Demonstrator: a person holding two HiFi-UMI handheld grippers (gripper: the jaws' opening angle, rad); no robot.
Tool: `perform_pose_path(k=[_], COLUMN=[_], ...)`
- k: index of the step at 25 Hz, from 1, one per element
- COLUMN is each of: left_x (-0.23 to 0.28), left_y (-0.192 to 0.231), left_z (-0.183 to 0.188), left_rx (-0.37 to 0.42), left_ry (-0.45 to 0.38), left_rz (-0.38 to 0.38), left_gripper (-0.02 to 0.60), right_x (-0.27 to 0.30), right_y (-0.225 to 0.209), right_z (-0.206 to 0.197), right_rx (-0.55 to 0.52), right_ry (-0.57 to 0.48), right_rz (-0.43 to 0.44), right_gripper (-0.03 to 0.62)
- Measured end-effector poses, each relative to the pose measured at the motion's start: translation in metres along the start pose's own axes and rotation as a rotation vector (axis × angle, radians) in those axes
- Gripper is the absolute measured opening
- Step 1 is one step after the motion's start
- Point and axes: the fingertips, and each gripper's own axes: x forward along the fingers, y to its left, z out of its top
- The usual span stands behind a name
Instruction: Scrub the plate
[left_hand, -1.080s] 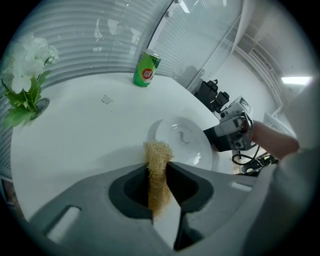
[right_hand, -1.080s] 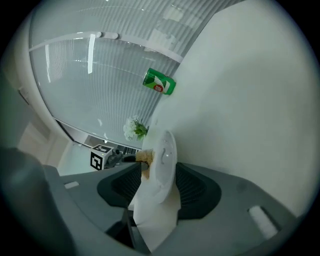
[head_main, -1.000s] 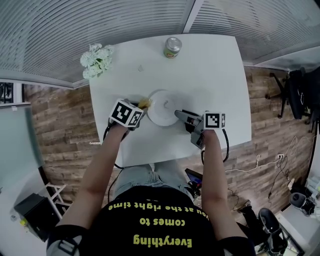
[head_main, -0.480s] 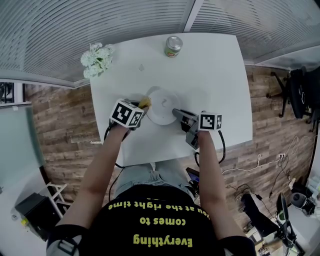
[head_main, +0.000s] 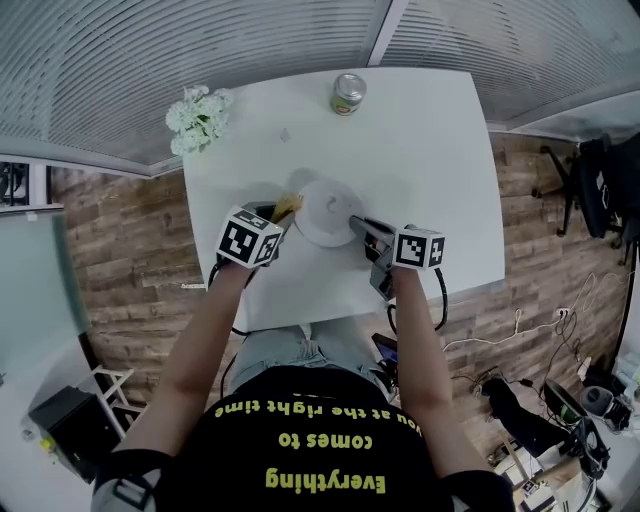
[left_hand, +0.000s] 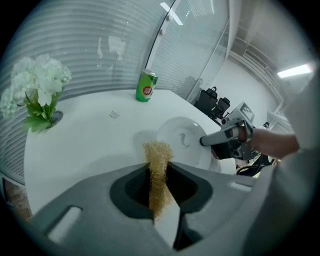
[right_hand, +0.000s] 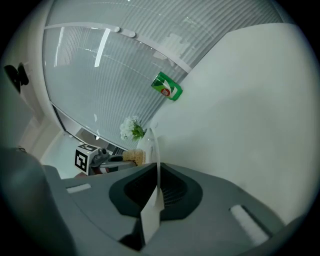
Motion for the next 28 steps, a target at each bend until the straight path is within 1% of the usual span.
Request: perform_pose_path(k=[2, 5, 13, 20, 28], left_x=[-0.008, -0.020, -0.047, -0.074, -0.112], left_y=[-0.001, -0.005, -0.009, -0.017, -0.029], left_z=[0.006, 0.014, 0.027, 0.042, 0.064], left_rx=[-0.002, 0.001, 0.011, 0.022, 0.062], left_ry=[-0.044, -0.093, -0.169, -0.257, -0.366], left_rz=[0.006, 0.016, 0.043, 0.072, 0.116], left_gripper=[0.075, 0.074, 0.071, 0.071, 0.069], right_x=[-0.003, -0.009, -0.020, -0.032, -0.039], right_y=[-0.002, 0.001, 0.021, 0.042, 0.080], right_z=[0.004, 0.009, 0.022, 0.033, 0.046], right_rx=[-0.020, -0.033, -0.077, -0.117, -0.179], right_ry=[-0.021, -0.049, -0.111, -0.164, -0.201], right_rz=[-0.020, -0.028, -0.030, 0.007, 0.062], right_gripper=[0.015, 0.015, 0.014, 0.015, 0.015])
